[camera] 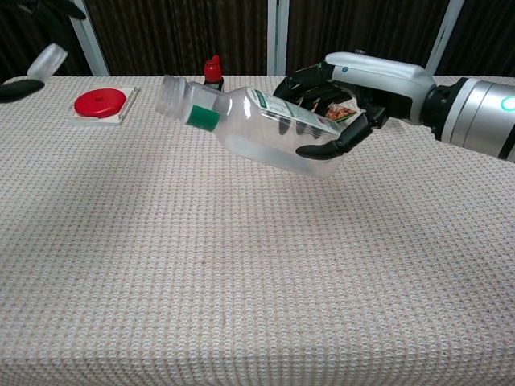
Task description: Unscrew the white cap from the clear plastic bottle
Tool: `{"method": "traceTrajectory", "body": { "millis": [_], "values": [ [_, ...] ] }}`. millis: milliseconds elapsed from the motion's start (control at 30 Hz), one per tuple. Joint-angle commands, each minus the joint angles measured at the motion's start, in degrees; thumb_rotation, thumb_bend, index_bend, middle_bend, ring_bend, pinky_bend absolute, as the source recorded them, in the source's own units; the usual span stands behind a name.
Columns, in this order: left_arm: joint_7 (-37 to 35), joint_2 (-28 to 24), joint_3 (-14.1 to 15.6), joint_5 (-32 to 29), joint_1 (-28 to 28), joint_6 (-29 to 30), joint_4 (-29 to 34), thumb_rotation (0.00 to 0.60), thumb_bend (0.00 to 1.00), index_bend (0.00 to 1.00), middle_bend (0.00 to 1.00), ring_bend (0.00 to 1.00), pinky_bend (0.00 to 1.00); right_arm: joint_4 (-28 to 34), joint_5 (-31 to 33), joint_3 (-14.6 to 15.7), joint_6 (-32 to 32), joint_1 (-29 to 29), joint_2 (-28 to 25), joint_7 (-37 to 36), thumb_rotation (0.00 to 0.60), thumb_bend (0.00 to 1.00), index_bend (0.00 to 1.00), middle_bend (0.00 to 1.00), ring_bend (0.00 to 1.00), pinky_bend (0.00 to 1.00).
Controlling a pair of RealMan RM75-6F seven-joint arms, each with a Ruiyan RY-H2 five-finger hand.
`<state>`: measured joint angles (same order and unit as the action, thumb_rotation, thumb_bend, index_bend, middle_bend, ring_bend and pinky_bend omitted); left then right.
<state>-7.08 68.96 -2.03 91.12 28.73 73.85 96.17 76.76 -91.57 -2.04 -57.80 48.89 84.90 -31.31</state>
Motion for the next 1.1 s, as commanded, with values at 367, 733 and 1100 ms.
{"method": "traceTrajectory", "body": {
  "millis": [367, 733, 1100],
  "values": [
    [15.3, 8.4, 0.9, -13.8, 1.1, -13.9, -8.9, 0.600, 0.37, 0.42, 0.14, 0.03, 0.02, 5.8, 11.2, -1.5, 5.2, -3.0, -5.9, 23.8, 0.600, 0.58, 0.61, 0.52, 0.38, 0.47],
    [12.7, 7.6, -0.9, -12.8, -0.5, -9.4, -6.7, 0.600, 0.10, 0.24, 0.13, 0.03, 0.02, 3.2, 17.2, -2.9, 10.7, -1.1, -1.0, 34.4, 0.600, 0.36, 0.27, 0.29, 0.13, 0.21],
    [4.9, -0.5, -1.6, -9.2, -7.0, 2.0, -4.1, 0.600, 0.09, 0.24, 0.13, 0.03, 0.02, 7.7, 15.3, -3.2, 5.2, -4.5, -5.2, 34.5, 0.600, 0.31, 0.00, 0.12, 0.00, 0.08]
  ]
}}
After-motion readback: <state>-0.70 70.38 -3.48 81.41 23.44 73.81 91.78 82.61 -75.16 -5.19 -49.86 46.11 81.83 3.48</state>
